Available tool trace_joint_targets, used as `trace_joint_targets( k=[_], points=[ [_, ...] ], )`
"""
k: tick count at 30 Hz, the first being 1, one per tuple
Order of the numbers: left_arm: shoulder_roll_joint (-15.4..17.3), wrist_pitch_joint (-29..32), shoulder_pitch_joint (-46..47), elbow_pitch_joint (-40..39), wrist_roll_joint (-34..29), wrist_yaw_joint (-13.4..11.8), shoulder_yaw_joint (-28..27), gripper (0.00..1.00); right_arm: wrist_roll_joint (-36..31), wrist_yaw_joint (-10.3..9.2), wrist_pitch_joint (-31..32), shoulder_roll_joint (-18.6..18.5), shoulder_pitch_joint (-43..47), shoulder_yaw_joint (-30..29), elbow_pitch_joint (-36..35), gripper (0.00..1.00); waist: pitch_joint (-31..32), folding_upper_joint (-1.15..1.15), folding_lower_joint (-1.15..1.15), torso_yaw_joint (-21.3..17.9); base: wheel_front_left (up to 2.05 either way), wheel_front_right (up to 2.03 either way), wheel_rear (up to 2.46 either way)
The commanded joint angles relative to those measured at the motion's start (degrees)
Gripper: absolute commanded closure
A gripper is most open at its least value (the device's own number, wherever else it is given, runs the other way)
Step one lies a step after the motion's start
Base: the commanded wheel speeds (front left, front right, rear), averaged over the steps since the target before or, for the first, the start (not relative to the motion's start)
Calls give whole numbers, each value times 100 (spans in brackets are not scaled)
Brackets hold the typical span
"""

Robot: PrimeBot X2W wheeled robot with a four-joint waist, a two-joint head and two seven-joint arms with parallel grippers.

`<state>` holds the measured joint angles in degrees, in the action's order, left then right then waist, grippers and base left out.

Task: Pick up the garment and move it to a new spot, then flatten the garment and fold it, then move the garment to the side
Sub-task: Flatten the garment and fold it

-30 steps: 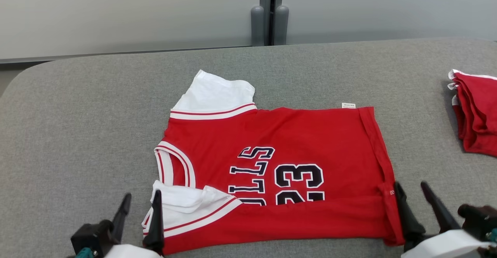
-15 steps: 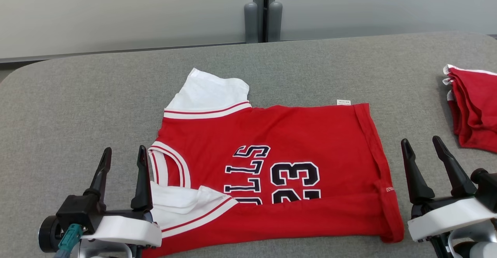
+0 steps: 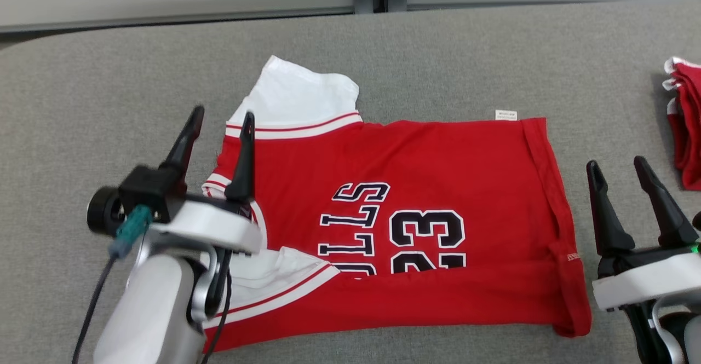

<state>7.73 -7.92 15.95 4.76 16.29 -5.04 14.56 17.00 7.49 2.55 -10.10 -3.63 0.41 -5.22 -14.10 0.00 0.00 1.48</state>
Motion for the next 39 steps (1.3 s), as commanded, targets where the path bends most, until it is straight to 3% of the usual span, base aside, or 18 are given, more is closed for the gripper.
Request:
trace_joint_targets(
  k=[1, 7, 13, 20, 22, 23, 24, 32, 39],
  points=[
    [-8, 45, 321, 128, 9, 65, 3, 0, -3, 1, 16, -47, -125, -25, -55, 0, -357, 0, 0, -94, 0, 0, 0],
    [-133, 223, 1930, 1244, 149, 410, 75, 0, 68, 1, -70, -82, -543, -11, -163, 0, -1140, 0, 0, -392, 0, 0, 0],
    [-144, 485, 3332, 2873, 295, 650, 25, 0, 156, 1, -212, -145, -916, 142, -102, 0, -1695, 0, 0, -676, 0, 0, 0],
    [8, 953, 4306, 4939, 467, 526, -176, 0, 321, 1, -413, -161, -1209, 356, 193, 0, -1912, 0, 0, -894, 0, 0, 0],
    [-30, 1024, 4382, 5267, 520, 603, -171, 0, 370, 1, -421, -166, -1263, 359, 241, 0, -1919, 0, 0, -893, 0, 0, 0],
    [-47, 1000, 4431, 5382, 527, 646, -151, 14, 414, 1, -408, -172, -1300, 354, 268, 0, -1919, 0, 0, -883, 0, 0, 0],
    [-61, 979, 4487, 5469, 522, 667, -129, 97, 440, 1, -396, -201, -1339, 336, 299, 0, -1922, 0, 0, -868, 0, 0, 0],
    [-346, 208, 4865, 5716, 519, 879, 102, 100, 630, 1, -145, -718, -2084, 485, 619, 0, -2112, 0, 0, -394, 0, 0, 0],
    [-442, -371, 4983, 5604, 614, 993, 335, 100, 975, 1, 580, -1269, -2493, 872, 1094, 0, -2155, 0, 0, -22, 0, 0, 0]
  ],
)
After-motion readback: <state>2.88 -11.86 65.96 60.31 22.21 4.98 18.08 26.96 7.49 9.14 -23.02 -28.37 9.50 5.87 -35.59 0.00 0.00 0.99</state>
